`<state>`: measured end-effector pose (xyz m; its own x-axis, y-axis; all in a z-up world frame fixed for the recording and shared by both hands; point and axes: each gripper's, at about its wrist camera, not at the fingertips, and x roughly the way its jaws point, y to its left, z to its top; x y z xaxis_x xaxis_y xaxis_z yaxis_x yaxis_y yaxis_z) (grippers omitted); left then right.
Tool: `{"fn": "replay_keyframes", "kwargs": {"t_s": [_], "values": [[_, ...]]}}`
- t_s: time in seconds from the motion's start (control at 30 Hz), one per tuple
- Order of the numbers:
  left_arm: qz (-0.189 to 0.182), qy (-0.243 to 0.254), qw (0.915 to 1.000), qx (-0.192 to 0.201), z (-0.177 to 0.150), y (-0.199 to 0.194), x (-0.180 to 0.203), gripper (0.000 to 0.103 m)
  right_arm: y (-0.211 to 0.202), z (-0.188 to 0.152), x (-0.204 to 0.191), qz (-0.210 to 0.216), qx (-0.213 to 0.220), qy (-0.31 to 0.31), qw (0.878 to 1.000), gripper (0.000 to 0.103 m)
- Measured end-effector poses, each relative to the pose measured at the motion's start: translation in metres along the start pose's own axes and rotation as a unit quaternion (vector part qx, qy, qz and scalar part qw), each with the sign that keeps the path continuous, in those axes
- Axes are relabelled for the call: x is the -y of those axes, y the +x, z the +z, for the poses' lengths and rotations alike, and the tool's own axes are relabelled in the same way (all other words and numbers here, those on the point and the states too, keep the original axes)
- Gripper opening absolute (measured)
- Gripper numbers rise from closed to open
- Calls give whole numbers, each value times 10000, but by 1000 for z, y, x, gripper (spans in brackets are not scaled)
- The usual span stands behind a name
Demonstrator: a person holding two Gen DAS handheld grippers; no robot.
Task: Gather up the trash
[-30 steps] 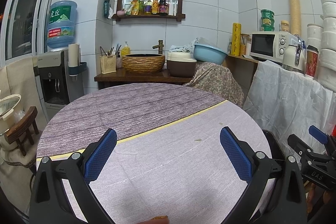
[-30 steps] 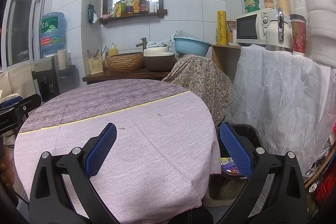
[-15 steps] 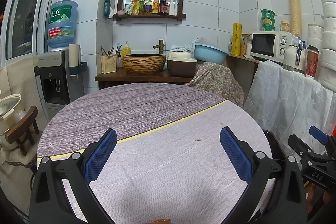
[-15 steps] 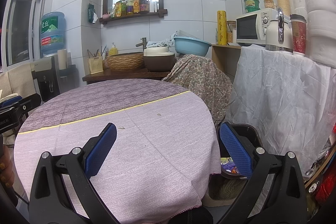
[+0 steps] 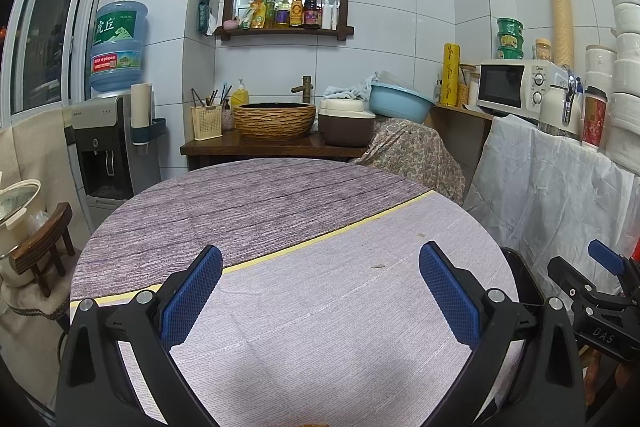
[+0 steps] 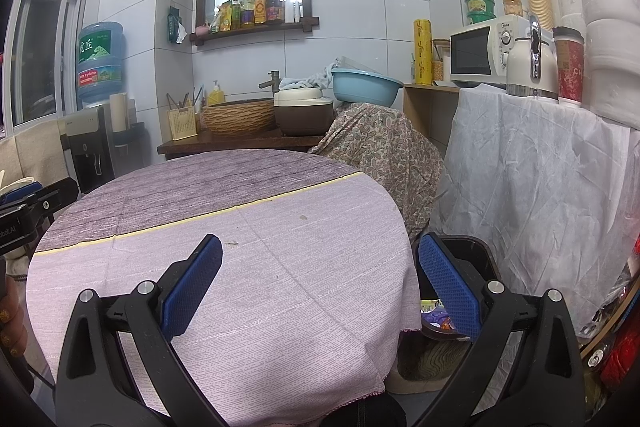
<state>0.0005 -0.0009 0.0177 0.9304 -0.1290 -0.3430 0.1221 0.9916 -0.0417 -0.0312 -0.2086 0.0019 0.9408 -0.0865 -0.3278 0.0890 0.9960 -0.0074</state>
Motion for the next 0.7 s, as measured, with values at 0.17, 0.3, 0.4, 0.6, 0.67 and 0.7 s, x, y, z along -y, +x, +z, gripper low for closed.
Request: {"fn": "replay_keyframes", "kwargs": {"t_s": [0.17, 0.3, 0.4, 0.6, 0.67, 0.7], "values": [[17, 3, 10000, 49, 0, -2, -1, 98, 0, -1, -1, -3, -6, -3, 10000, 97], [26, -42, 10000, -14, 2, 0, -1, 98, 0, -1, 0, -3, -9, -5, 10000, 97], [69, -19, 10000, -41, 2, 1, -2, 98, 0, -1, -2, 3, 0, -4, 10000, 97], [87, -18, 9999, -69, 2, 2, -2, 98, 0, -1, -1, 0, -9, 0, 10000, 97], [85, -9, 9999, -66, 2, 2, -2, 98, 0, -2, -2, 0, -9, -1, 10000, 97], [90, -8, 9999, -65, 2, 2, -2, 98, 0, -2, -1, 3, -10, 0, 10000, 97]]}}
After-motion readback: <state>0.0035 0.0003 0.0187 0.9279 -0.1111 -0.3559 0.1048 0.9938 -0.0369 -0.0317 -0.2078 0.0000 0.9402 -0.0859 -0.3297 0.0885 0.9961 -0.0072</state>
